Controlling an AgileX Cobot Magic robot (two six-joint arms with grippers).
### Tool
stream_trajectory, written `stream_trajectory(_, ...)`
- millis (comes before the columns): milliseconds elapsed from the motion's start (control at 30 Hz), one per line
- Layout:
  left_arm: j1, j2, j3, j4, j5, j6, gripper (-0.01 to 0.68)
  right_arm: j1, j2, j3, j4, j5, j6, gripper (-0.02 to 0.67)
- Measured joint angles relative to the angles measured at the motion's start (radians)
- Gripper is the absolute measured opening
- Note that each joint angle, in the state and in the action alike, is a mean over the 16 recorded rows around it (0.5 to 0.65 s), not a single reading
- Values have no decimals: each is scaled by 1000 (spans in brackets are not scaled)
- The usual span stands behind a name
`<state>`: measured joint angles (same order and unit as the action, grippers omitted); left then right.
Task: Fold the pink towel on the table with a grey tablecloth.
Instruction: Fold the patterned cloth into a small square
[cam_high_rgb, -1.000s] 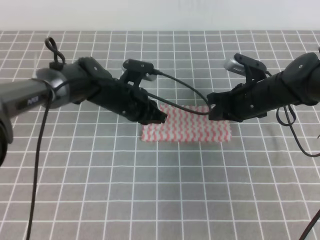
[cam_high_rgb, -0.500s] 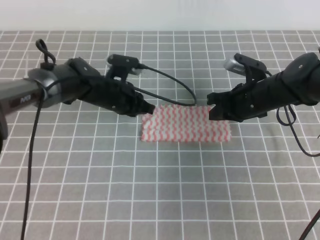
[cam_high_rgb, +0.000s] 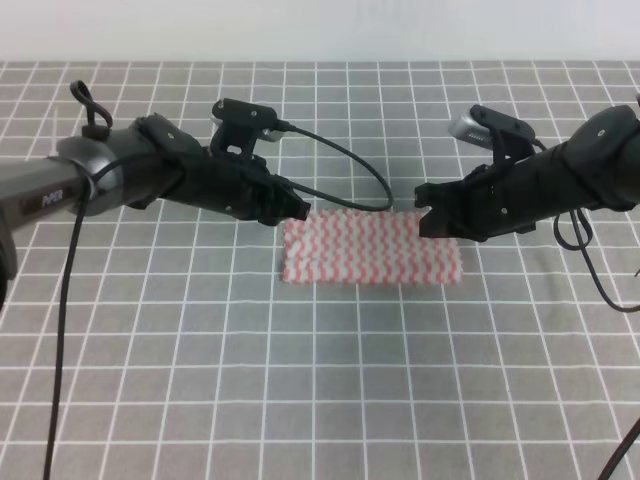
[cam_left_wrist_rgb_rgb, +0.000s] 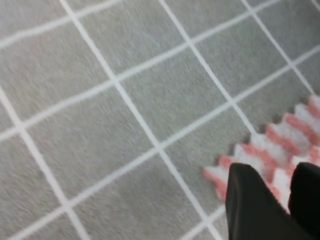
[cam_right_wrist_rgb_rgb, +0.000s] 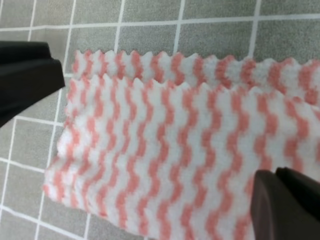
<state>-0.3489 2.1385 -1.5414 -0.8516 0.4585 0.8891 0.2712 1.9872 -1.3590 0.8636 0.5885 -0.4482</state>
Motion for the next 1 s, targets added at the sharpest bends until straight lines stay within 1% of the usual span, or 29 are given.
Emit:
stream_trajectory(200,-6,3,-1,-33,-18,70,189,0,0,0,2,-4,0,-15)
stream_trajectory(567,-26,14,-7,-60,-23,162,190,0,1,0,5,-7,0,-15)
stream_trajectory(1000,-30,38,-8,-55,-38,180,189,0,0,0,5,-7,0,-15)
